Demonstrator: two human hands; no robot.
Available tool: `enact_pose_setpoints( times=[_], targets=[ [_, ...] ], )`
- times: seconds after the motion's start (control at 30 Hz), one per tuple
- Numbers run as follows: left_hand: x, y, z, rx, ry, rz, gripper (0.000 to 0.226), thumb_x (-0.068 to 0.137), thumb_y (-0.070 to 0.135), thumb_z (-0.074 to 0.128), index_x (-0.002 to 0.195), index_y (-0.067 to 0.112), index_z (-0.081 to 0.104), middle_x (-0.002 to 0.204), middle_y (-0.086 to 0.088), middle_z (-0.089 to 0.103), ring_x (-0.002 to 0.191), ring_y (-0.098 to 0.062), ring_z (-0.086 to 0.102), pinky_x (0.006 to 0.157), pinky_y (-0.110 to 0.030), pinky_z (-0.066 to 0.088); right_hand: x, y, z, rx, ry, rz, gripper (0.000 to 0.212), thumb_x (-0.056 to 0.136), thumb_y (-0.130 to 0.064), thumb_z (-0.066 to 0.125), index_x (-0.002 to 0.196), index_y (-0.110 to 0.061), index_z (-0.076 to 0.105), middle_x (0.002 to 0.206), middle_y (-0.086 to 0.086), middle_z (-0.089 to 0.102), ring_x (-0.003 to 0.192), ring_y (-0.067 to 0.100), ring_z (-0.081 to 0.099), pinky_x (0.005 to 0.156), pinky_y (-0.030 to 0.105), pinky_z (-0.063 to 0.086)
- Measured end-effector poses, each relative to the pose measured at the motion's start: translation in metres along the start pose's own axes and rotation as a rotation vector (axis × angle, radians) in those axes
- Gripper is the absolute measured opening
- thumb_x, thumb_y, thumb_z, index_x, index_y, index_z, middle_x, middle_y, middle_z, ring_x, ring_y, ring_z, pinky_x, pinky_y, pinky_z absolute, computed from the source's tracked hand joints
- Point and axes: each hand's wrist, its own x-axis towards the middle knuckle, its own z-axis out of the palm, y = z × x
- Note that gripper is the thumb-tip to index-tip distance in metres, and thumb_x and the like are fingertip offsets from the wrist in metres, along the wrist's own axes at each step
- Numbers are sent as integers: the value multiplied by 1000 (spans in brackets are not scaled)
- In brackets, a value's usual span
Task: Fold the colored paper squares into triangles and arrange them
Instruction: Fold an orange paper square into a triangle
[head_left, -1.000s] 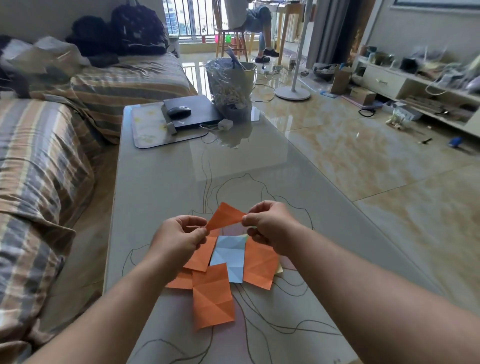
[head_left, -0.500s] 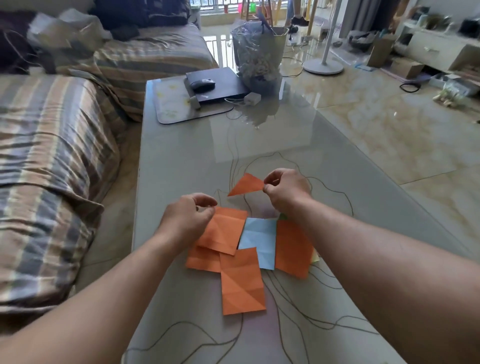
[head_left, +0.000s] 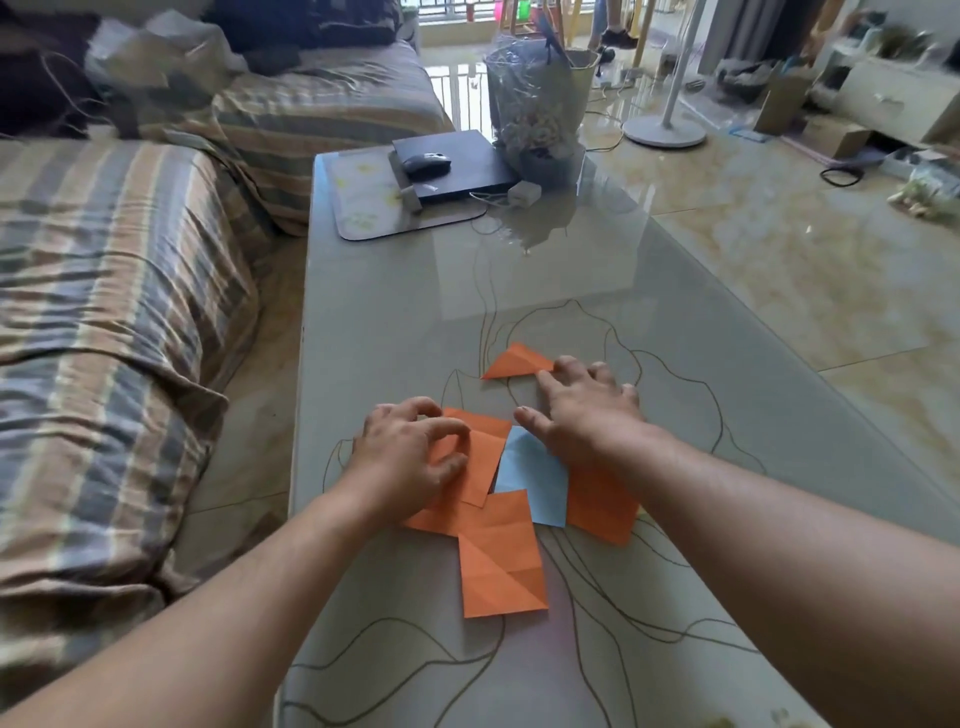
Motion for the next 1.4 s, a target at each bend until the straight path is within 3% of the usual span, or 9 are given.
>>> enact_pose_setpoints(
  times=[0.1,0.47,0.57,0.73,0.87,1.0,1.1,1.2,1.4],
  targets=[
    [-9,2,-2,-1,-5,2,32,90,56,67,122,52,68,141,19,51,131,-25,40,114,-39,35,-14,-3,-2,52,25,24,70,100,-72,28,160,-36,25,172,-2,7,157,37,6,122,64,15],
    [-45,26,-25,-272,40,-179,36,94,18,63,121,40,71,114,12,72,101,-8,67,95,-26,52,-106,-5,2,142,-11,-30,50,97,-42,55,146,-32,54,148,-2,49,138,27,41,109,44,41],
    [-53,24,-25,-185,61,-312,36,93,36,68,129,32,66,124,0,69,111,-19,65,96,-33,54,-119,-24,4,417,-38,20,45,94,-26,58,137,-14,60,137,6,58,123,27,57,101,37,51],
    [-70,25,-11,-65,-102,-413,90,65,71,82,138,24,56,134,-7,54,126,-28,55,103,-39,50,-121,-54,21,713,-3,69,20,87,-13,58,107,-16,59,109,8,64,100,28,64,82,40,55],
    [-74,22,-8,-160,-83,-406,83,59,64,89,128,31,57,128,-1,54,124,-25,52,104,-38,49,-108,-63,31,1351,-88,236,63,86,-9,72,143,-24,48,109,13,67,77,23,70,56,34,54],
    [-77,23,-11,-263,-104,-354,73,54,56,90,115,41,52,112,9,58,113,-18,53,97,-40,54,-103,-66,35,1356,-126,237,34,85,-8,77,117,-13,65,87,16,75,61,27,71,51,44,59],
    [-80,18,-18,-511,-100,-304,46,72,41,83,106,43,52,99,6,71,90,-17,72,80,-44,64,-107,-63,27,1381,-112,251,4,91,-10,72,93,-9,68,61,10,64,42,19,54,39,23,40],
    [-84,24,-34,-795,-31,-303,28,94,29,73,115,40,57,102,-6,74,88,-24,75,78,-43,65,-108,-53,14,1470,-113,308,8,95,-10,70,101,-9,65,70,13,59,41,14,42,39,20,27],
    [-85,39,-59,-1169,72,-367,18,98,18,70,116,18,67,97,-15,73,78,-23,69,66,-36,58,-131,-34,-23,1619,-101,285,17,94,-7,71,111,-10,67,77,7,69,49,17,55,44,22,38]
  ],
)
